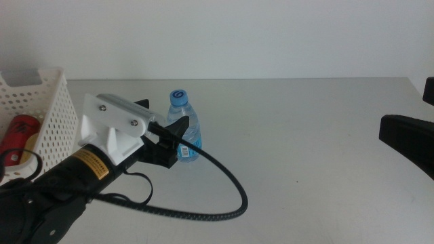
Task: Use arms to grab the bottles and put them into the dustbin to the left of the table.
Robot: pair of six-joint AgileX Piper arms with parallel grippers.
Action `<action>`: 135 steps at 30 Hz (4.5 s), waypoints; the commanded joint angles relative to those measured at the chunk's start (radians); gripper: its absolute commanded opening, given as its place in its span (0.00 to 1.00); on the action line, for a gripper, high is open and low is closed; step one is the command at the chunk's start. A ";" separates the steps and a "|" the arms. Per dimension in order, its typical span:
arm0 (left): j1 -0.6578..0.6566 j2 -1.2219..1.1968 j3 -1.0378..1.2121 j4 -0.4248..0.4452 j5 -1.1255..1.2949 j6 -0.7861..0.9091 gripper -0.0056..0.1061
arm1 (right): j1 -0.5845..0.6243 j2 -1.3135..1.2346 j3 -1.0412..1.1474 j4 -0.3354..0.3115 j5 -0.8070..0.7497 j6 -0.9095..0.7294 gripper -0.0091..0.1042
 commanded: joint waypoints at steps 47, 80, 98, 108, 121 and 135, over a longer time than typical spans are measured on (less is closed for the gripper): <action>0.000 0.500 -0.323 -0.067 -0.141 -0.037 0.40 | 0.000 0.000 -0.033 -0.003 -0.081 -0.009 0.66; 0.549 0.073 -1.205 -0.083 1.867 0.105 0.03 | 0.000 0.000 -0.033 -0.003 -0.081 -0.009 0.66; 0.609 0.418 -1.205 -0.141 1.880 0.180 0.19 | 0.000 0.000 -0.033 -0.003 -0.081 -0.009 0.66; 0.608 0.423 -1.225 -0.181 1.955 0.240 0.89 | 0.000 0.000 -0.033 -0.003 -0.081 -0.009 0.66; 0.571 0.239 -1.262 -0.262 2.064 0.186 0.89 | 0.000 0.000 -0.033 -0.003 -0.081 -0.009 0.66; 0.264 -0.287 -0.849 -0.183 1.571 0.152 0.89 | 0.000 0.000 -0.033 -0.003 -0.081 -0.009 0.66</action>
